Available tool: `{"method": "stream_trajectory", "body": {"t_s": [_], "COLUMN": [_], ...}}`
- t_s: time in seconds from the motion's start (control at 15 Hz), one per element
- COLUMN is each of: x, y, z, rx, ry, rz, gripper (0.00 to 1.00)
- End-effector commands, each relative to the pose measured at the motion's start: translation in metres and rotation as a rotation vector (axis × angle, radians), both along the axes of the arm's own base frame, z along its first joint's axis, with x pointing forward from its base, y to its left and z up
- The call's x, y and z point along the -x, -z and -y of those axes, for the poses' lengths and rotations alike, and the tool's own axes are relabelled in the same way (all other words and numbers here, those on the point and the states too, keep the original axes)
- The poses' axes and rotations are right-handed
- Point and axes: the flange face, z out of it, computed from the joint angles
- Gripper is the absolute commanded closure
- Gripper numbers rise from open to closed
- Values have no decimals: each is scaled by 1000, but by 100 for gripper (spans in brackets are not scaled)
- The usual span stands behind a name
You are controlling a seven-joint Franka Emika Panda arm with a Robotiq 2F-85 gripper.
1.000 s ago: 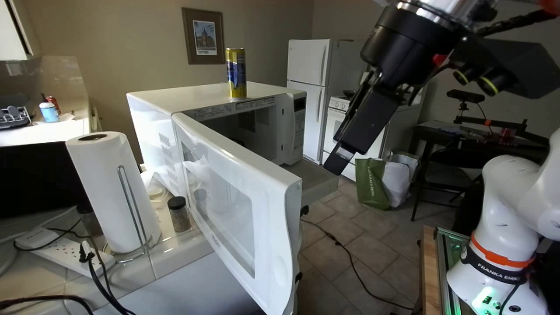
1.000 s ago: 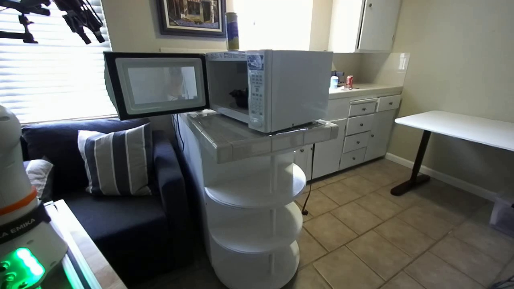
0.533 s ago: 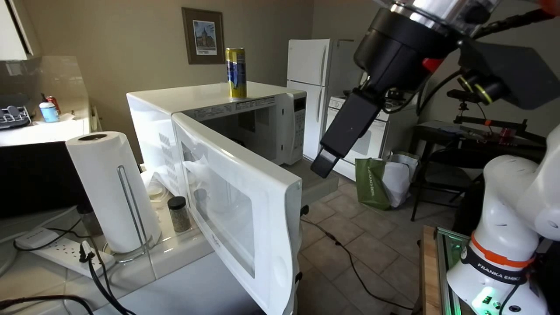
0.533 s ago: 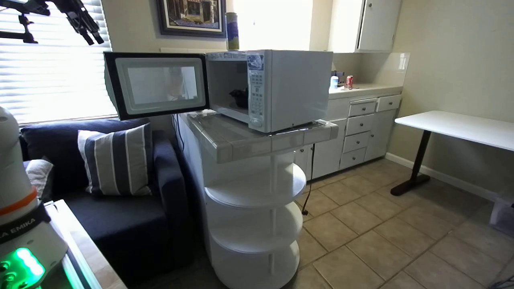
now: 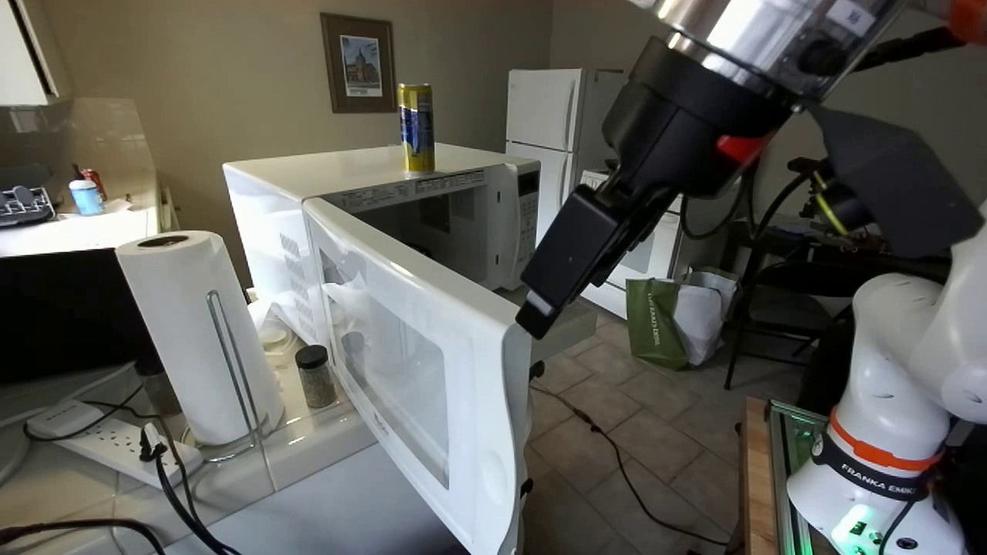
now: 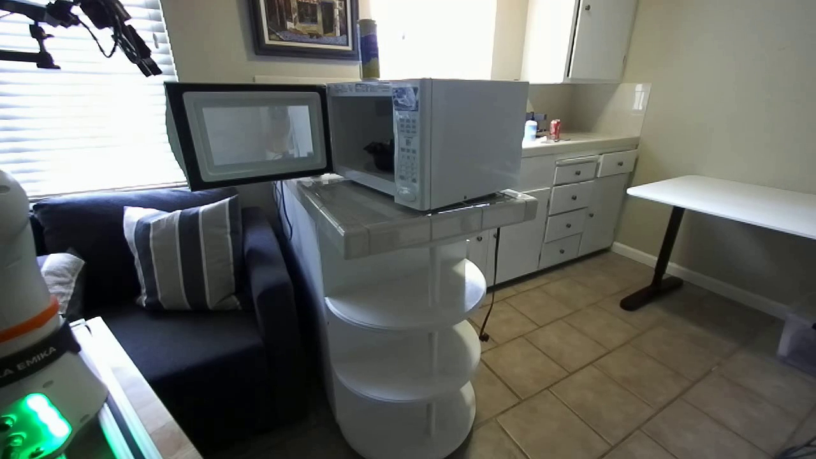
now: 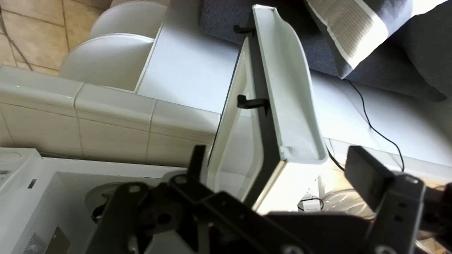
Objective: Push the microwave door closed
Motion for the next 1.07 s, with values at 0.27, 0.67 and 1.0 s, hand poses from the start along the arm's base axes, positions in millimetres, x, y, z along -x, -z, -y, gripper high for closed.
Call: {"method": "stream_trajectory", "body": {"t_s": [0.27,0.67,1.0], "x": [-13,-14,-13], "y": [19,15,10], "z": [-12,-20,-28], "rx": [49,37,22], "ry": [109,74,61], "rz": [-24,-27,-37], "gripper": [0,0,0]}}
